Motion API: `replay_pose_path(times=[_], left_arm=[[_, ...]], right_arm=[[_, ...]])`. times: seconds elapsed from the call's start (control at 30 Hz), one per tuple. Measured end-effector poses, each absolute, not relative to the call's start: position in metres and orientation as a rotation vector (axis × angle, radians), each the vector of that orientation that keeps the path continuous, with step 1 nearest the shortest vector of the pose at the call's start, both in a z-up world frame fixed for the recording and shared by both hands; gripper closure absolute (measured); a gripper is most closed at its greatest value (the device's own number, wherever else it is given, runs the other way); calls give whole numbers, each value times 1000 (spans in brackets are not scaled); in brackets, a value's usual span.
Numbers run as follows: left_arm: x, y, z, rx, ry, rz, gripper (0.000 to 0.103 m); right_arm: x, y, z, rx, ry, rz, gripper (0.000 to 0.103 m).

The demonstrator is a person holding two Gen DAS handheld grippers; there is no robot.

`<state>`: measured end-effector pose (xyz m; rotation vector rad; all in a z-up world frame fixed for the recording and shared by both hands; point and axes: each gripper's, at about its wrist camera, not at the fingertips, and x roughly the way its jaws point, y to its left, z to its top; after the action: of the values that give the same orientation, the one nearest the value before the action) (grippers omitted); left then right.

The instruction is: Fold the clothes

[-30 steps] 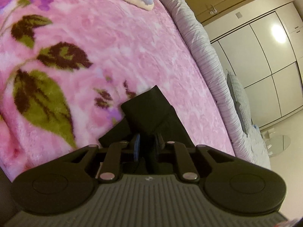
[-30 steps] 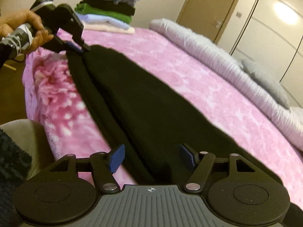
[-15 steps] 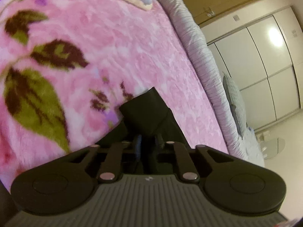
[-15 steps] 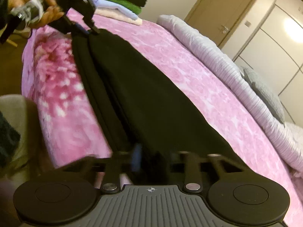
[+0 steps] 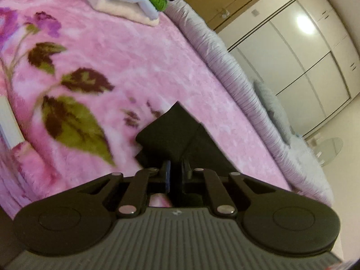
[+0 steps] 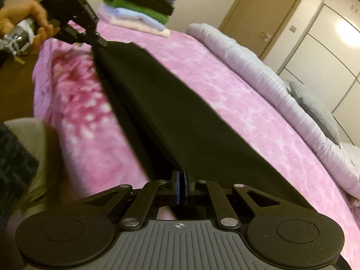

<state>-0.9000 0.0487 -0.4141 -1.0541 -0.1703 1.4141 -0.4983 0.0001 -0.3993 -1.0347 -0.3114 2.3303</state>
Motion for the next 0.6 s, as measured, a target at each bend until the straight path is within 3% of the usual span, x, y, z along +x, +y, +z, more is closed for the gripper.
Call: replay_pose_path(times=[0.2,0.37,0.47,0.6], left_arm=[[-889,51,-414,-973,-54,1450,97],[-888,45,-413,-1000,-27,1517,87],[-869,32,-388,-882,41,1551,83],[-812,18,-364,-779,157,1339,82]], right_arm=[[-498,2,-402,-1034,-277,2332,97],[-499,-3,-408,-1046,-223,2292,95],[-471,10,-390,-906,85,2298,94],[-400,37,-380,-653,640,2182,94]])
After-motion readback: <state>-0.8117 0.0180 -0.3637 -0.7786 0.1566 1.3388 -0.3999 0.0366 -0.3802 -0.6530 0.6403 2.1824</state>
